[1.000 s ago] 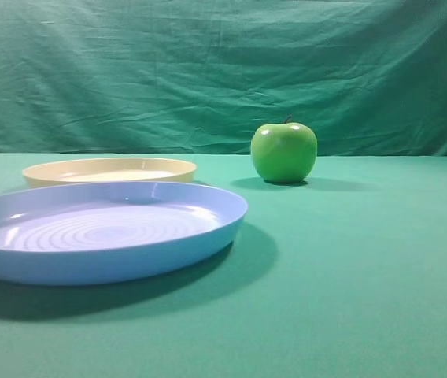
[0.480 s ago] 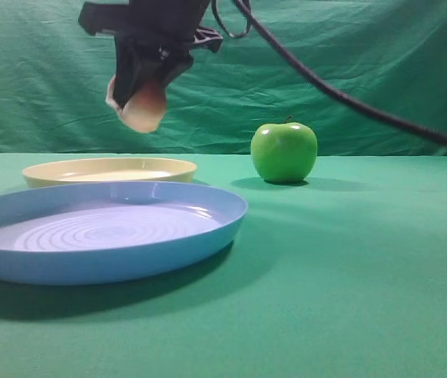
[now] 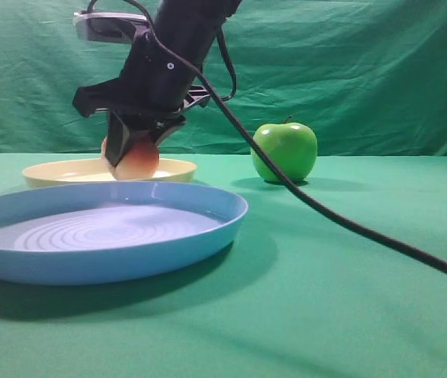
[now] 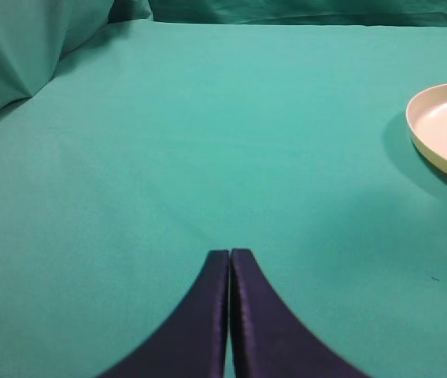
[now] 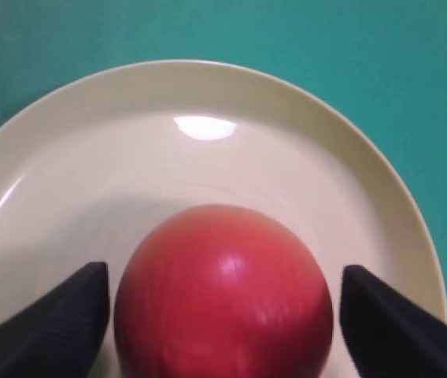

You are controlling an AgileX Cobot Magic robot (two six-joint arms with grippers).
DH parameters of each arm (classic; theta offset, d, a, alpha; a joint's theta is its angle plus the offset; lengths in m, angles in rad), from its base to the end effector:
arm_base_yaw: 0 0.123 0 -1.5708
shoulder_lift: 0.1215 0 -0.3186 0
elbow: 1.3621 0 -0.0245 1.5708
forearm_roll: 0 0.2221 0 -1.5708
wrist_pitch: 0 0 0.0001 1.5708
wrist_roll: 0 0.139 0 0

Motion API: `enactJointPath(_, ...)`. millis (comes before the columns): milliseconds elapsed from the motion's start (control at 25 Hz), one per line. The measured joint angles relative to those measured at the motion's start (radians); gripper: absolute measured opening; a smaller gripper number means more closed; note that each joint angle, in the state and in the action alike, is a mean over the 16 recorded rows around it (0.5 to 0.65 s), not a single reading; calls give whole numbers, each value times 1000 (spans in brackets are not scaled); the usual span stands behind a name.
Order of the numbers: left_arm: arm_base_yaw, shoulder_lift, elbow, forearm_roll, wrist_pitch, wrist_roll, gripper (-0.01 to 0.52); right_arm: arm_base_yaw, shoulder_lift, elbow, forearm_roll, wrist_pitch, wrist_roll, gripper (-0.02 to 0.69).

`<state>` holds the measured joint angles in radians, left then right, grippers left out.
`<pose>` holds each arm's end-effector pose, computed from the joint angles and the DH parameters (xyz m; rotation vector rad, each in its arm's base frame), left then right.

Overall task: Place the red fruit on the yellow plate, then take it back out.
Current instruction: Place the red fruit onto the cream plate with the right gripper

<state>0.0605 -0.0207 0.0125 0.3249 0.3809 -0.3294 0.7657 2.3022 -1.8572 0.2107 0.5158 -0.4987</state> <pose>0.0338 0.0186 0.1641 -0.1631 1.8310 0.1333 0.3839 0.3889 0.1725 -1.3031 2.0816 0.3262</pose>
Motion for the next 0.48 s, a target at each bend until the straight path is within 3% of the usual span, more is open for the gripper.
enactJointPath(120, 0, 0, 0, 0, 0, 0, 0, -5, -17, -11, -2, 22, -1, 588)
enactJointPath(240, 0, 0, 0, 0, 0, 0, 0, -15, -48, -27, -7, 67, -1, 588)
enactJointPath(320, 0, 0, 0, 0, 0, 0, 0, -23, -77, -39, -10, 109, -1, 548)
enactJointPath(480, 0, 0, 0, 0, 0, 0, 0, -43, -153, -62, -16, 216, 2, 404)
